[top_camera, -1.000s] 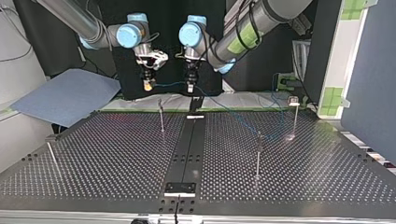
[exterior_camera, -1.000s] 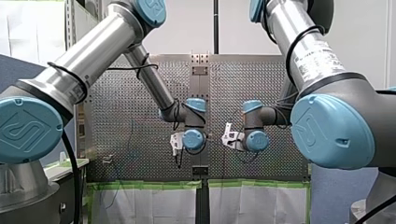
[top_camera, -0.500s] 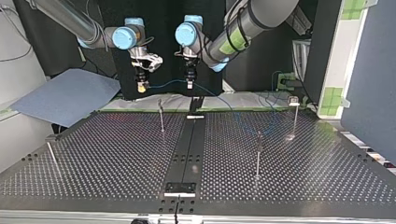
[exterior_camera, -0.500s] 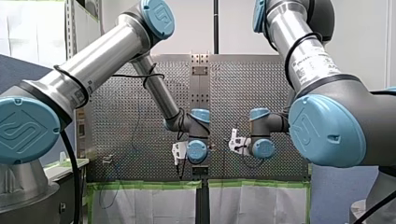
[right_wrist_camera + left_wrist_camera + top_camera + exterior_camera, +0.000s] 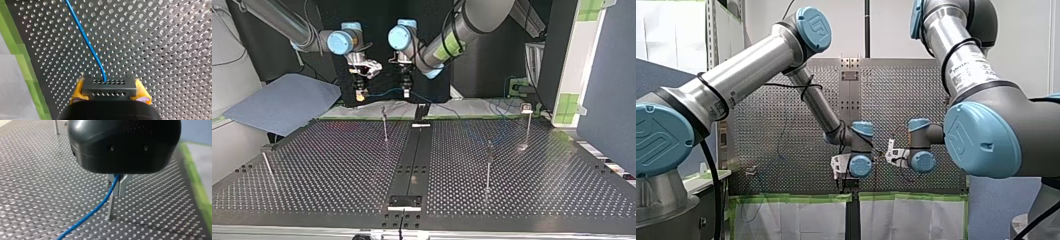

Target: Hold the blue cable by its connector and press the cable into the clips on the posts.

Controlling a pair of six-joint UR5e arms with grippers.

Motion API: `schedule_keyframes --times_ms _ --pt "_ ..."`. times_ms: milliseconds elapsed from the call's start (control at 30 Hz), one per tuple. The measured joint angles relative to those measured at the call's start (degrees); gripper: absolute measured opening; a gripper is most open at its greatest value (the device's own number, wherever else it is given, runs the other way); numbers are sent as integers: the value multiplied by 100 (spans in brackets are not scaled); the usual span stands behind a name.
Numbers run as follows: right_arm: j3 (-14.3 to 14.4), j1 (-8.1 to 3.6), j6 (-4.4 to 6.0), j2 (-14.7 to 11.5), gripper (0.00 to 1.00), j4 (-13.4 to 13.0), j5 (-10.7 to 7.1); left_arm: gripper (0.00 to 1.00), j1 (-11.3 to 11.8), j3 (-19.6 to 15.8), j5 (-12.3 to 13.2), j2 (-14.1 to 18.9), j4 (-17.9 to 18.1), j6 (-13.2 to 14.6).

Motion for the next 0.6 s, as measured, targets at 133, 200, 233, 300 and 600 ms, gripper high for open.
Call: schedule_keyframes --times_ms 133,200,233,300,600 --pt "-14 -58 -11 8 0 -12 -88 0 -10 82 -227 -3 128 47" --pt "-17 -93 -23 14 0 -16 -104 0 -10 116 -319 -5 153 62" --pt "-18 -108 -27 20 0 -19 -107 0 -9 137 -363 -5 162 69" --pt "-27 -150 -34 50 0 -28 -113 0 -7 159 -394 -6 173 77" --pt "-106 -540 -88 312 0 -13 -349 0 83 336 -232 -13 299 96"
